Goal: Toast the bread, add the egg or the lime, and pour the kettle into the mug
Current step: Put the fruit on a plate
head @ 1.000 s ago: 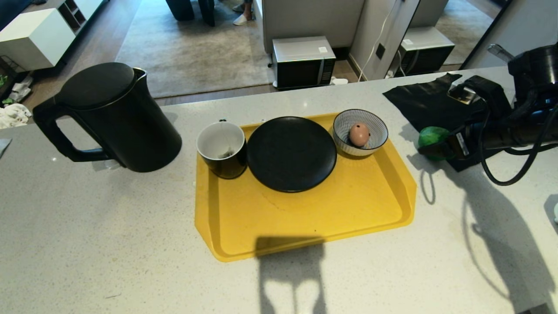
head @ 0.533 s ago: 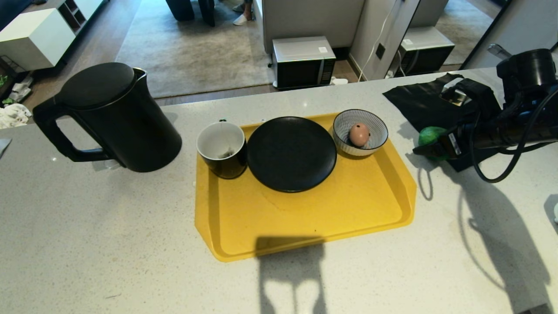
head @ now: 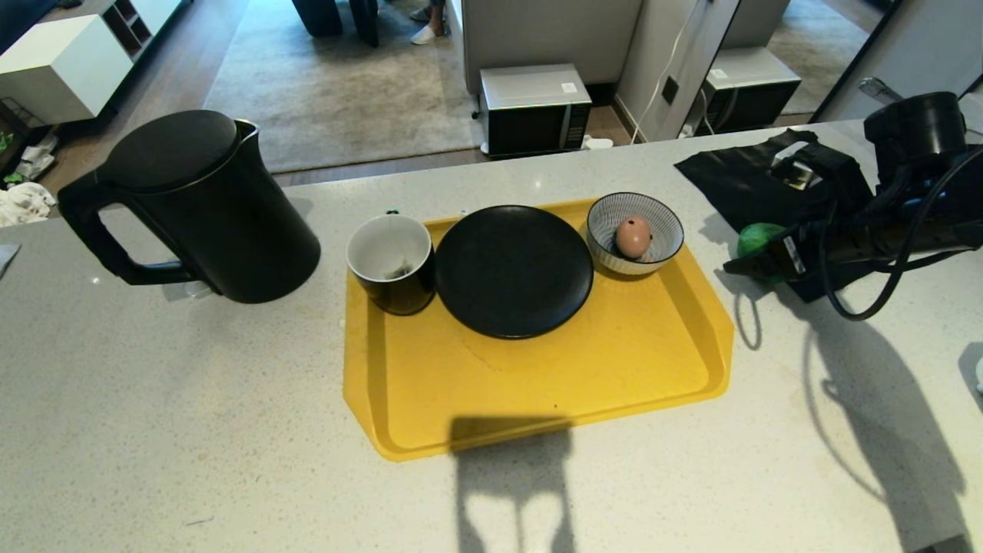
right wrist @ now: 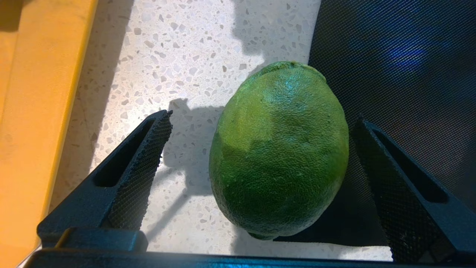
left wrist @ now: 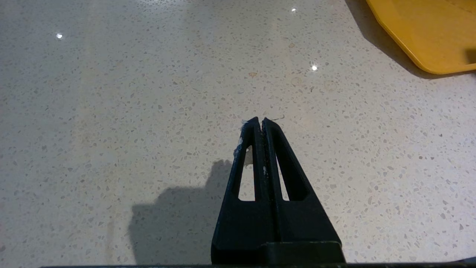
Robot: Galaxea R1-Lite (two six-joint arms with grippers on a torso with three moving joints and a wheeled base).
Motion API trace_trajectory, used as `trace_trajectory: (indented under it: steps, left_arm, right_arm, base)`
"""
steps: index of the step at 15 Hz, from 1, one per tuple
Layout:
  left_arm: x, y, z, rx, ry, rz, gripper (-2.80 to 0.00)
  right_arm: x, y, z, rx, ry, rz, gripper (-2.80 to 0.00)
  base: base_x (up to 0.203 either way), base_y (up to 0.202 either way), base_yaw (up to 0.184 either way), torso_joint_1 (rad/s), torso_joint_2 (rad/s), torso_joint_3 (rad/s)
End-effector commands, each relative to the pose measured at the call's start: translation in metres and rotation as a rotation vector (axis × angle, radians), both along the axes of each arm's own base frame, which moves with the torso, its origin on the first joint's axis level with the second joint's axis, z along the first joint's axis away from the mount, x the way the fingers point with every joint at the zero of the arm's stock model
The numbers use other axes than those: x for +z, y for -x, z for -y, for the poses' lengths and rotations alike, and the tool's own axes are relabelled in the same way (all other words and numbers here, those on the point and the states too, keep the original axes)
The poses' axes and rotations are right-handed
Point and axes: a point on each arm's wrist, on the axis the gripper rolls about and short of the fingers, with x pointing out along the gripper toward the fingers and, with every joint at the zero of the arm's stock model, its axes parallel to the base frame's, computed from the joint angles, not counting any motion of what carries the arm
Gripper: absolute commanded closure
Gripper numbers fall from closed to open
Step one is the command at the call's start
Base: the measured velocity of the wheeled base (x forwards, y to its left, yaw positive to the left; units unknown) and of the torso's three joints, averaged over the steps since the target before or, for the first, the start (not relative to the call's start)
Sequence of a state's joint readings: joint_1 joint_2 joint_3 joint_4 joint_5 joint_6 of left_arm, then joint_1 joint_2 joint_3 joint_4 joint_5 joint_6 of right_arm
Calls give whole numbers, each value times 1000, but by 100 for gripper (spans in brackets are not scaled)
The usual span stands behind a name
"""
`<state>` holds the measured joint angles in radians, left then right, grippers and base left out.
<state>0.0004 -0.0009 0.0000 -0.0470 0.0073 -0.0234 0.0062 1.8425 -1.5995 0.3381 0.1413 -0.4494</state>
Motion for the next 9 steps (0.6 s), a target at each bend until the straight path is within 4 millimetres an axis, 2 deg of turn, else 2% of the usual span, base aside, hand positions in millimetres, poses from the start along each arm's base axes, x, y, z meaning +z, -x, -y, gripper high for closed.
trace_trajectory:
  steps: [1, 2, 3, 9]
  left_arm:
    - [-5, -1, 0, 0, 1, -16, 0]
    - [-5, -1, 0, 1, 1, -16, 0]
    - [-5, -1, 0, 0, 1, -16, 0]
    - [-5, -1, 0, 1, 1, -16, 0]
  right_arm:
    - [0, -1, 0, -10, 12, 0, -280]
    - [-1, -3, 1, -22, 20, 0, -280]
    - [0, -4, 1, -25, 22, 3, 0]
    - [-4, -5, 1, -24, 22, -11, 0]
  base:
    - [0, 0, 0, 0, 0, 0]
    - [0, 0, 0, 0, 0, 0]
    - [0, 0, 0, 0, 0, 0]
    - [0, 0, 0, 0, 0, 0]
